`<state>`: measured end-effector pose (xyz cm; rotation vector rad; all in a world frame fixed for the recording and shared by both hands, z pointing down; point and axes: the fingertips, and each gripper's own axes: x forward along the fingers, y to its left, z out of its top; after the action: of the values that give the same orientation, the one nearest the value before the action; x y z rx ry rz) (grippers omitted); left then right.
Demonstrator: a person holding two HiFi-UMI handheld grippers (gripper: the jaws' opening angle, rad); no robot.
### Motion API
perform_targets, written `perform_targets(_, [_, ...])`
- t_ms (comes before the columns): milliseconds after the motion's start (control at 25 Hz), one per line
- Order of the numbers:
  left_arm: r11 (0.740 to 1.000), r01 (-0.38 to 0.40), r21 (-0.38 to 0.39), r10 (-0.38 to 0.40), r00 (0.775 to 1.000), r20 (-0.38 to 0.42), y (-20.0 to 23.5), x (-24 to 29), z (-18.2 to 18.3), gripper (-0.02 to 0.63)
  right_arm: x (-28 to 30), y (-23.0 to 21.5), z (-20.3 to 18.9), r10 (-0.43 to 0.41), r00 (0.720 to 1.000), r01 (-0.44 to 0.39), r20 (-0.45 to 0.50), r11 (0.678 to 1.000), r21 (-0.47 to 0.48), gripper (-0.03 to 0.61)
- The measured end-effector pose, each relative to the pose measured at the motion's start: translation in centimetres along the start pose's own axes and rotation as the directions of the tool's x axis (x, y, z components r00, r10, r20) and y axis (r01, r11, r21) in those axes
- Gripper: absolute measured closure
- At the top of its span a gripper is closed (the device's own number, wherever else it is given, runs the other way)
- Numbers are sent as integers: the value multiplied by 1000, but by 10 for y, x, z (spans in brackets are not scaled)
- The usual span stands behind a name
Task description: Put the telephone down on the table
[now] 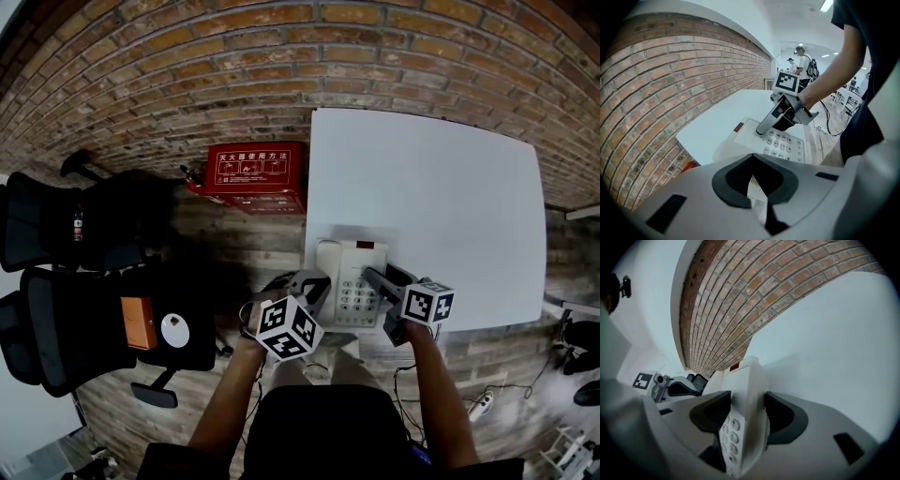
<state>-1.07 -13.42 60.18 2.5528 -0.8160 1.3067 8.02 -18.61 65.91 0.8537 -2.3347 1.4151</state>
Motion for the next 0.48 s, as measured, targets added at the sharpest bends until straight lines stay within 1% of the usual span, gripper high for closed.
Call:
perform_targets(280, [1000, 1, 0, -1, 1000, 9, 0, 2, 0, 604, -2, -1, 0, -9, 1000, 9, 10, 1000, -3, 339])
perform_targets(400, [1000, -6, -23, 6, 1000, 8, 1, 1, 0, 604, -6, 0, 0, -21, 1000, 22, 12, 1000, -19, 357])
perform_targets(480, [999, -17, -27, 18, 1000, 9, 1, 1, 2, 605, -11, 0, 0, -40, 999, 41, 18, 999, -36, 380])
